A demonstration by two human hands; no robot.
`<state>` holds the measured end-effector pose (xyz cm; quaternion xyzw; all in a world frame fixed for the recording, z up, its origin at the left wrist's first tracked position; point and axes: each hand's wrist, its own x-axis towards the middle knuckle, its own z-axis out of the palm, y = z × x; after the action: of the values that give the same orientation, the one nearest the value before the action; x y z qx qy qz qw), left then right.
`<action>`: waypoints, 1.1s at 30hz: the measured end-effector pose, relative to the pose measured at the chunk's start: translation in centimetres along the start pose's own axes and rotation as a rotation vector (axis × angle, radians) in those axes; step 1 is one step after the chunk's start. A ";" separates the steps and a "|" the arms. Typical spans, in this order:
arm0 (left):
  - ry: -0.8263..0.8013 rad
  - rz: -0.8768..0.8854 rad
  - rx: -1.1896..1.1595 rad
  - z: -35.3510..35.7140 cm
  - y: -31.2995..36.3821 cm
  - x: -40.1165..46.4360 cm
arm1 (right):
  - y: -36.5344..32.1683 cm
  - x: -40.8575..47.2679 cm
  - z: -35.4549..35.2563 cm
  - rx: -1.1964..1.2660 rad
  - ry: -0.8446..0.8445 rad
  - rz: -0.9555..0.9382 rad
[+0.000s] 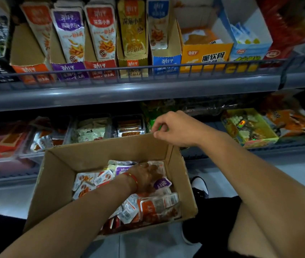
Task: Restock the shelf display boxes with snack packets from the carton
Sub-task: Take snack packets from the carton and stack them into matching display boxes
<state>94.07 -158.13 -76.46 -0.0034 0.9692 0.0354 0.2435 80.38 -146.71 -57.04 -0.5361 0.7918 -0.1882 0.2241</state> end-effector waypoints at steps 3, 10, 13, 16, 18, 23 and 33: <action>-0.052 -0.029 0.116 -0.3 -0.5 -0.3 | 0.0 0.0 -0.1 0.005 0.001 0.007; 0.072 -0.044 0.198 -0.1 -0.4 -1.5 | -0.1 0.3 0.0 -0.010 -0.006 0.012; 0.149 -0.151 0.037 -1.0 -0.7 -2.9 | 0.0 0.4 -0.2 0.000 0.004 0.005; 0.285 -0.247 -0.301 -2.8 -1.9 -5.7 | 0.3 0.6 -0.3 -0.006 0.020 -0.011; 0.419 -0.265 -0.580 -4.4 -2.9 -8.3 | 0.5 0.9 -0.2 -0.026 -0.003 -0.039; 0.544 -0.090 -1.078 -9.9 -4.2 -14.0 | -1.1 1.1 0.5 0.091 -0.086 -0.095; 0.671 -0.139 -1.226 -12.8 -6.0 -17.2 | -5.6 1.2 0.4 0.347 0.276 -0.088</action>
<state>103.36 -165.21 -57.47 -0.2130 0.7948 0.5569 -0.1130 84.49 -149.81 -54.58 -0.4928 0.7464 -0.4029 0.1941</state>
